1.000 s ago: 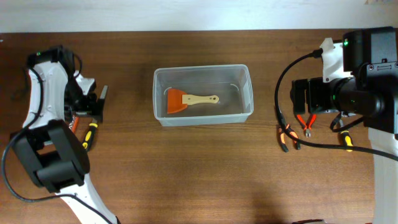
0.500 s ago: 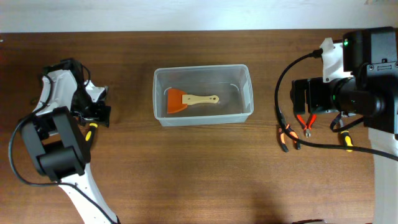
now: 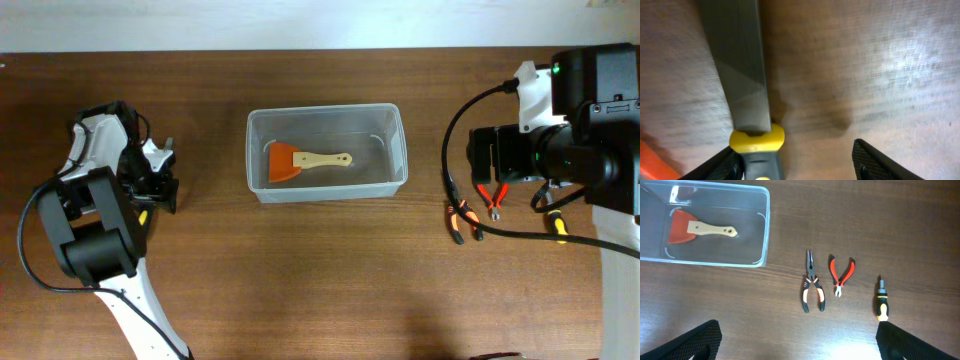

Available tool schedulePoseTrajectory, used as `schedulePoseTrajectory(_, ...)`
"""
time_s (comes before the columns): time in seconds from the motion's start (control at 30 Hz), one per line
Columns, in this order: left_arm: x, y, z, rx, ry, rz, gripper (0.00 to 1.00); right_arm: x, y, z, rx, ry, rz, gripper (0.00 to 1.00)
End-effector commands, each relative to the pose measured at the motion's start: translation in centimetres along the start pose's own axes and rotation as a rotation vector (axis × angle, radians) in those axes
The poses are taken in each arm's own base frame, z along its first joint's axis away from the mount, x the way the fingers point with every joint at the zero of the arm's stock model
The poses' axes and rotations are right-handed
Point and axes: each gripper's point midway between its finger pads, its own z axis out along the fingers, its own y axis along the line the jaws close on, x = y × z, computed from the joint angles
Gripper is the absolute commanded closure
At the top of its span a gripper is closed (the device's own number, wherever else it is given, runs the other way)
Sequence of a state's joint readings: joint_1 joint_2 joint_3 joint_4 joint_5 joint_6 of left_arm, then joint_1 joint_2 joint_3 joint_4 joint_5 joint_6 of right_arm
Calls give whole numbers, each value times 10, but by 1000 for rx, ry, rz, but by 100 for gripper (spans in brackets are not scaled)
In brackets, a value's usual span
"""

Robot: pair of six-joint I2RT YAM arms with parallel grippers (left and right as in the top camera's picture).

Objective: Pack container
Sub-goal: 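Grasp the yellow-handled file with the left gripper, then carry the file into the container and release it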

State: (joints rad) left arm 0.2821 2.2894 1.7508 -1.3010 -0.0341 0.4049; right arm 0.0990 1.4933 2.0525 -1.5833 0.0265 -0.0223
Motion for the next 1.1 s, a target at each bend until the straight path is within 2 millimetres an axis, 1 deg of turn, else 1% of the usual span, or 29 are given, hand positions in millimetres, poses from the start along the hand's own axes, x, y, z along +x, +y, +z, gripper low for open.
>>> schedulePoseTrajectory(0.0,7,-2,16,25,53,14,32,-2,-2,-2,9,-9,6,1)
schedulePoseTrajectory(0.03,7,1,16,14,53,13,35,-2,-2,-2,9,-9,6,1)
schedulePoseTrajectory(0.07,6,4,17,7,49,9,41,-2,-2,-2,9,-9,6,1)
schedulePoseTrajectory(0.1,5,5,17,8,43,5,44,-2,-2,-2,9,-9,6,1)
schedulePoseTrajectory(0.13,5,7,17,7,39,1,50,-2,-2,-2,9,-9,6,1)
schedulePoseTrajectory(0.23,4,13,17,5,26,-13,74,-2,-2,-2,9,-9,6,1)
schedulePoseTrajectory(0.27,4,14,17,5,23,-17,79,-2,-2,-2,9,-9,6,1)
schedulePoseTrajectory(0.33,5,17,17,7,22,-28,85,-2,-2,-2,9,-9,6,1)
schedulePoseTrajectory(0.4,6,17,17,8,22,-31,98,-2,-2,-2,9,-9,6,1)
schedulePoseTrajectory(0.5,7,14,17,17,29,-56,98,-2,-2,-2,9,-9,6,1)
schedulePoseTrajectory(0.6,6,0,6,78,25,-52,98,-2,-2,-2,9,-9,6,1)
schedulePoseTrajectory(0.67,-1,-13,-10,125,-5,-41,98,-2,-2,-2,9,-10,6,1)
schedulePoseTrajectory(0.77,-15,-27,-45,141,-71,-10,98,-2,-2,-2,9,-9,6,1)
schedulePoseTrajectory(0.87,-31,-39,-87,92,-168,42,98,-2,-2,-2,9,-9,6,1)
schedulePoseTrajectory(0.93,-42,-52,-119,53,-249,98,98,-2,-2,-2,9,-9,6,1)
schedulePoseTrajectory(1.0,-52,-71,-152,12,-336,165,98,-2,-2,-2,9,-10,6,1)
schedulePoseTrajectory(1.07,-60,-100,-185,-35,-427,283,98,-2,-2,-2,9,-10,6,1)
